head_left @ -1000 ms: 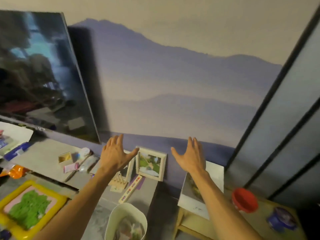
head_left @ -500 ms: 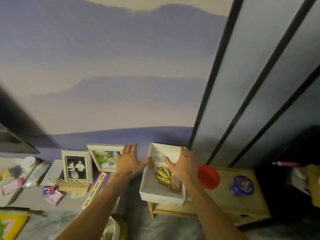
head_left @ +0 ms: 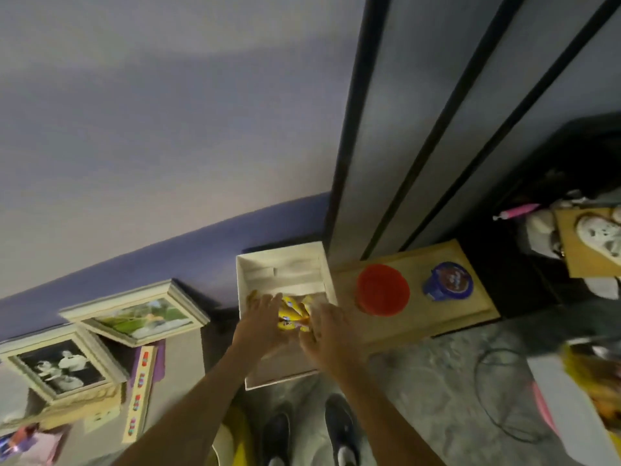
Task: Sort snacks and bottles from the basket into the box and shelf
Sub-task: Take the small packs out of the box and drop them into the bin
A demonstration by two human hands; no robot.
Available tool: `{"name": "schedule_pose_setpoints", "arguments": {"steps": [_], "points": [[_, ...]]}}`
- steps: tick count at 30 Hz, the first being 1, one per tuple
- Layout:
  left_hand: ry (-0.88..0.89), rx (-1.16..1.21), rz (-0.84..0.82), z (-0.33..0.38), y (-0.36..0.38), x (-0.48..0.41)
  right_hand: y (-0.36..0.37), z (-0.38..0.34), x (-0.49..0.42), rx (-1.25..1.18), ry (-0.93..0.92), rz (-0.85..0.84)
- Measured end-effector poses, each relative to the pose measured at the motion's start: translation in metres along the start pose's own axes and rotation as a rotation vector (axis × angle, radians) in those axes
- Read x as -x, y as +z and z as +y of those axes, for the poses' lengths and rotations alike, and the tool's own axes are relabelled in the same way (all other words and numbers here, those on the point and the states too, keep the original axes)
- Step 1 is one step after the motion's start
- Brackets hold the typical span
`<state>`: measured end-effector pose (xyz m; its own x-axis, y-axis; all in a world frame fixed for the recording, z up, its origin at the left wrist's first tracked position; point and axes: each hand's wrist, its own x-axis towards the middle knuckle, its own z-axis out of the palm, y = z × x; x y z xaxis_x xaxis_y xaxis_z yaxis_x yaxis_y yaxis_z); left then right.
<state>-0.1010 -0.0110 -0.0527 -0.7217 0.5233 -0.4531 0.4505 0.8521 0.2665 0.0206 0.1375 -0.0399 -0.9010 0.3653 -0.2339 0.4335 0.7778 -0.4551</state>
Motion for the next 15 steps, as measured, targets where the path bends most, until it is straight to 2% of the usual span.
{"name": "schedule_pose_setpoints", "arguments": {"steps": [3, 7, 10, 15], "points": [[0.098, -0.106, -0.039, -0.013, 0.018, -0.034, 0.023, 0.000, -0.012, -0.032, 0.031, 0.007], [0.199, -0.092, -0.136, -0.012, 0.028, -0.055, 0.040, 0.004, -0.023, -0.056, 0.149, -0.061], [0.229, -0.146, -0.146, -0.012, 0.038, -0.061, 0.047, 0.007, -0.026, -0.078, 0.244, -0.112], [0.193, -0.189, -0.094, -0.015, 0.052, -0.066, 0.064, 0.013, -0.034, -0.168, 0.334, 0.036]]}}
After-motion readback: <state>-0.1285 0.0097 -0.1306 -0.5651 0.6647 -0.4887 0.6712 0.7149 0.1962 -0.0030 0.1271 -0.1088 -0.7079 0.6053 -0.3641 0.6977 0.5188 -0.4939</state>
